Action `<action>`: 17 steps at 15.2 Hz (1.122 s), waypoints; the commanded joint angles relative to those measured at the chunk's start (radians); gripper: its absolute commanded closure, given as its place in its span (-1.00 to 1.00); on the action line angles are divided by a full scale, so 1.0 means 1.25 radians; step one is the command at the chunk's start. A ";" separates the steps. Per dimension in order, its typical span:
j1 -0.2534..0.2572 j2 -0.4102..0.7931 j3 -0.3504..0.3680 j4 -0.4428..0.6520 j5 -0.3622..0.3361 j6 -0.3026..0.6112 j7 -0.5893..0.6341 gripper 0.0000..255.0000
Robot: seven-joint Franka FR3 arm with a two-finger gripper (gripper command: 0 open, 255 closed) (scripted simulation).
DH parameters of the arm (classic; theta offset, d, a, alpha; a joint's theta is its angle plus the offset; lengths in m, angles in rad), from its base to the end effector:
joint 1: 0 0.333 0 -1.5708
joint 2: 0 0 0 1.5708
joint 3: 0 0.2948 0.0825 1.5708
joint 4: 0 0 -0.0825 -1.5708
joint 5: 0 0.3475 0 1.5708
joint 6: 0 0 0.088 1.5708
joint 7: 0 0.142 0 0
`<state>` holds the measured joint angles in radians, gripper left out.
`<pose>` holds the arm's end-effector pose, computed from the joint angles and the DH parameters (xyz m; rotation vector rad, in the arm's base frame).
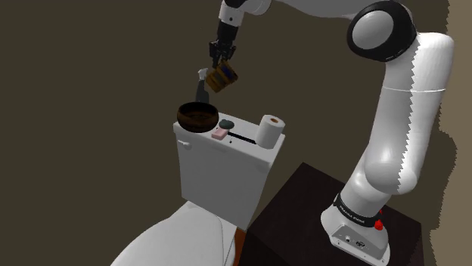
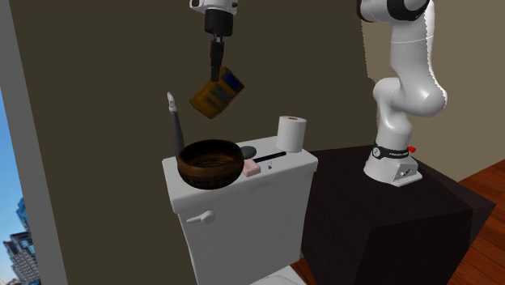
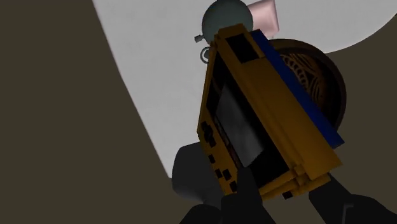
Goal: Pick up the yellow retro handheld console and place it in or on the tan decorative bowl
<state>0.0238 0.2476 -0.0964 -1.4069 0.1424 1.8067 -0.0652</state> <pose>0.6138 -0.0215 0.5261 -3.0250 0.0383 -0.2440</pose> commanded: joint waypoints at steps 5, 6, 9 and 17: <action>0.044 0.164 0.024 0.275 -0.010 -0.102 0.088 1.00; 0.051 0.202 0.028 0.342 -0.011 -0.129 0.103 1.00; 0.065 0.296 0.034 0.497 -0.014 -0.187 0.133 1.00; 0.074 0.227 0.032 0.293 -0.016 -0.053 0.121 1.00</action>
<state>0.1146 0.5411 -0.0561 -1.0094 0.1231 1.7179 0.0876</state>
